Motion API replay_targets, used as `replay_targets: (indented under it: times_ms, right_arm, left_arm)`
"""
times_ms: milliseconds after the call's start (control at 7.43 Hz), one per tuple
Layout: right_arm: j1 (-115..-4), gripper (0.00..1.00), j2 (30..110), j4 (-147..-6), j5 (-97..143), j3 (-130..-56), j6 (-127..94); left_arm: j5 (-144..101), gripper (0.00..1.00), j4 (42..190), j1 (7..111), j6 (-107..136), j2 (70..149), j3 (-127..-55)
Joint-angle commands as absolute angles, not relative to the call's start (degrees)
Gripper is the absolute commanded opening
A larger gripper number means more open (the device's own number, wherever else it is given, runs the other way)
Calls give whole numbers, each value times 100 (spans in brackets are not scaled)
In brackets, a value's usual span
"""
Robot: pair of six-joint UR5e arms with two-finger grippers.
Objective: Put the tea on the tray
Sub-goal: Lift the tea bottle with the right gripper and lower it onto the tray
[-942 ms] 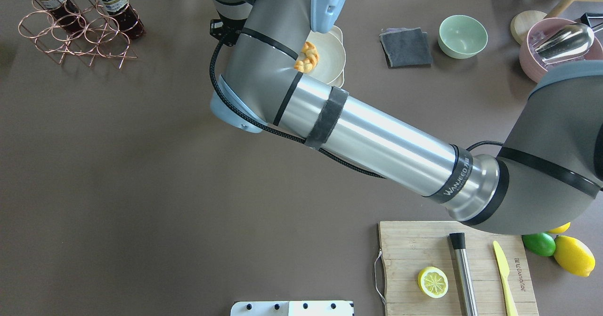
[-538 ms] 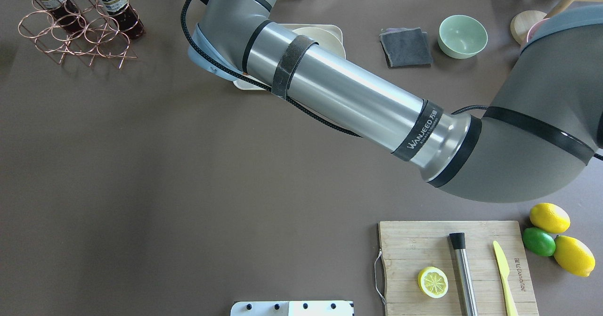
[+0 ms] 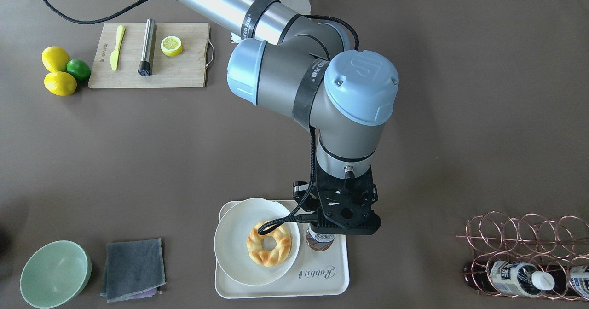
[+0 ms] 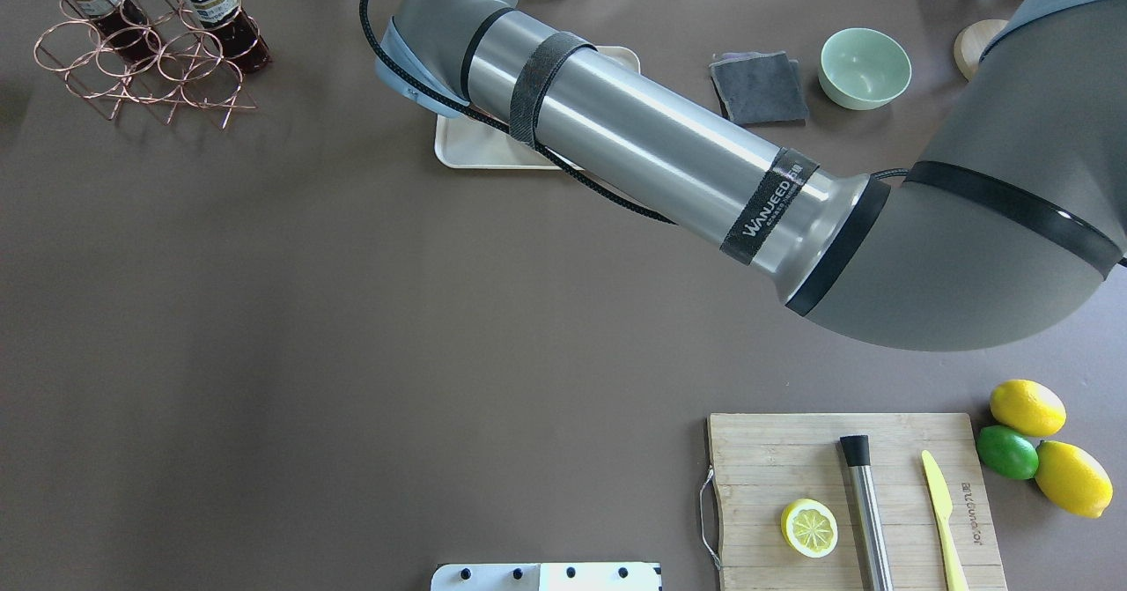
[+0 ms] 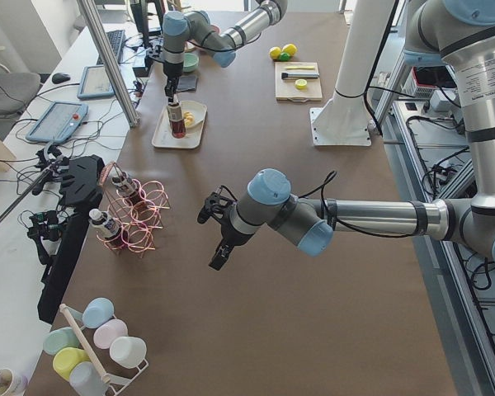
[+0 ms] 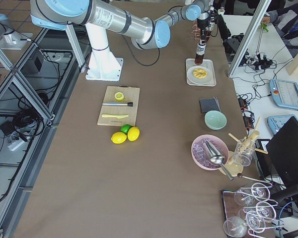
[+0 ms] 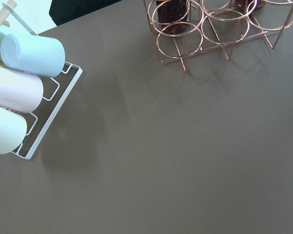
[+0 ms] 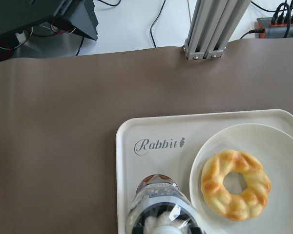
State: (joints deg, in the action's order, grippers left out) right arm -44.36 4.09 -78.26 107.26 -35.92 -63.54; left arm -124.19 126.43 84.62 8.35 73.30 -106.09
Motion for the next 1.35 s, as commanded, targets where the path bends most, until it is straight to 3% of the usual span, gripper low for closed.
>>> replay_targets:
  times_ms: [0,135,269,404,538,808,1212]
  right_arm:
    - [-4439,0,378,-7569,10723,-3288,-6372]
    - [-4438,0,378,-7463,10731,-3252,-6381]
    - [-4421,18,378,-7453,10731,-3252,-6381]
    - [-4412,67,387,-7462,10731,-3252,-6381]
    - [-4395,100,387,-7462,10731,-3252,-6355]
    - [-4412,100,369,-7462,10731,-3287,-6311]
    - [-5060,100,570,-8047,11441,-4092,-5121]
  left_arm:
    - [-12462,98,12656,8612,835,7304,-10652]
    - [-12463,98,12708,8631,835,7243,-10626]
    - [-12480,98,12857,8631,844,7181,-10635]
    - [-12480,98,12971,8631,861,7094,-10635]
    - [-12480,98,12973,8631,853,7084,-10626]
    - [-12472,98,12973,8631,852,7058,-10609]
    - [-12900,98,12309,8701,870,7354,-10477]
